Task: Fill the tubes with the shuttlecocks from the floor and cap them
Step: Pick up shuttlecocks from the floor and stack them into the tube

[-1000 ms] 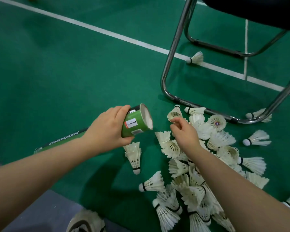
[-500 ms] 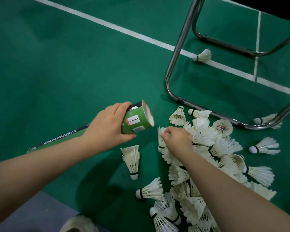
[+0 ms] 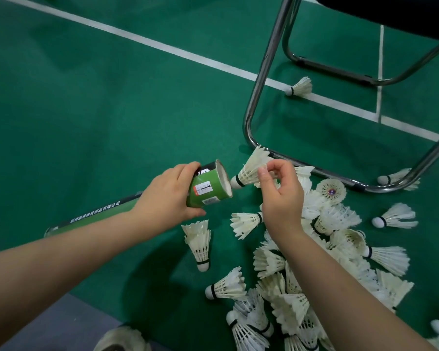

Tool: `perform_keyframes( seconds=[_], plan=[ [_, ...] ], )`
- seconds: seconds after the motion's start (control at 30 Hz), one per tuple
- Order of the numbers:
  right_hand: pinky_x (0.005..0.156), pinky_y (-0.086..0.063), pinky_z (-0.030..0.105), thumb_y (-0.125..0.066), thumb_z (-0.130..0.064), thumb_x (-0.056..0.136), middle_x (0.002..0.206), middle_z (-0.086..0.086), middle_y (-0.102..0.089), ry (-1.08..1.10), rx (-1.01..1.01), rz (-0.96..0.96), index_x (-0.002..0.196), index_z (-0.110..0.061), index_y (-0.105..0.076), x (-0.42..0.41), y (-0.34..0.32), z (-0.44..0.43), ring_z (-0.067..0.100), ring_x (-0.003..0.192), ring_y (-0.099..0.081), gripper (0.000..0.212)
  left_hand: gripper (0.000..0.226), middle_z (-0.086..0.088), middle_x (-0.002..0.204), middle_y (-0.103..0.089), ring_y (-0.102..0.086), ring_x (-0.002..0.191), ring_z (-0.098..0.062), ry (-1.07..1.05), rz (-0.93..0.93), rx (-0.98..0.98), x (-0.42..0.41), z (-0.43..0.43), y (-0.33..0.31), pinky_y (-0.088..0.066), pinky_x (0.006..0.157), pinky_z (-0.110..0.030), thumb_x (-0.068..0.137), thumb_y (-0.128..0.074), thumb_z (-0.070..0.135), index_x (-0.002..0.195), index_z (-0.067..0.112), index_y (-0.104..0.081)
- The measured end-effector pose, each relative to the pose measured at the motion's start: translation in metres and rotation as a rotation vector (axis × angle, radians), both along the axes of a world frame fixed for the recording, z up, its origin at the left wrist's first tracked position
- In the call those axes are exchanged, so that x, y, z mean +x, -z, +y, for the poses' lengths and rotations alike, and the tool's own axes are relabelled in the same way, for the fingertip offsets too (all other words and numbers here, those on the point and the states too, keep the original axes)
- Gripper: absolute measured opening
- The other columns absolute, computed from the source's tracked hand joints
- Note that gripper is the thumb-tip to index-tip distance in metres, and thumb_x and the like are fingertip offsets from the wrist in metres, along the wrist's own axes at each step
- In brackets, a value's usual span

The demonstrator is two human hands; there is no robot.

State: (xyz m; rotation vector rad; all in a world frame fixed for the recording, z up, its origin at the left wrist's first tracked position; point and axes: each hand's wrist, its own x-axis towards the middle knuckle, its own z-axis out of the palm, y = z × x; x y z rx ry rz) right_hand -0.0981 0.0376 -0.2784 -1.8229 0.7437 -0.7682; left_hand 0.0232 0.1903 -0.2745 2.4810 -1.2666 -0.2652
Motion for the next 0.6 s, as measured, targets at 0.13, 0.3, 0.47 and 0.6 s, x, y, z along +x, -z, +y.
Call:
perform_keyframes(
  seconds=[0.13,0.3,0.47,0.6],
  plan=[
    [0.067,-0.041,0.027,-0.049,-0.026,0.093,0.079,-0.012,-0.052,-0.074,0.067,-0.020,0.082,-0.034,-0.049,-0.001,-0.005,0.008,0.007,0.073,-0.049,0.013,0.091,-0.004,0.126,-0.050,-0.049,0.108,-0.022,0.012,0.009,0.014,-0.002,0.001,0.000,-0.039,0.091,-0.033,0.061,-0.081,0.042,0.135,0.015,-0.034],
    [0.072,-0.046,0.027,-0.042,-0.029,0.094,0.084,-0.010,-0.058,-0.294,0.230,0.050,0.089,-0.028,-0.053,0.003,-0.004,0.023,0.006,0.078,-0.054,0.012,0.100,-0.007,0.127,-0.050,-0.049,0.109,-0.026,0.034,0.005,-0.004,-0.006,-0.002,-0.001,-0.041,0.092,-0.038,0.061,-0.082,0.040,0.142,0.020,-0.028],
    [0.090,-0.049,0.040,-0.049,-0.042,0.083,0.098,-0.006,-0.067,-0.544,0.311,0.197,0.103,-0.023,-0.062,-0.002,-0.007,0.021,0.014,0.096,-0.062,0.031,0.101,-0.008,0.126,-0.050,-0.050,0.109,-0.027,0.057,-0.011,-0.004,-0.006,-0.004,0.000,-0.042,0.091,-0.040,0.061,-0.083,0.039,0.143,0.020,-0.027],
    [0.089,-0.048,0.028,-0.060,-0.023,0.070,0.098,0.003,-0.068,-0.768,0.422,0.404,0.094,-0.020,-0.064,0.007,-0.018,0.013,0.019,0.094,-0.062,0.025,0.097,-0.010,0.120,-0.054,-0.054,0.102,-0.030,0.097,-0.052,-0.011,-0.008,-0.004,0.003,-0.045,0.085,-0.042,0.061,-0.082,0.040,0.141,0.019,-0.032]
  ],
)
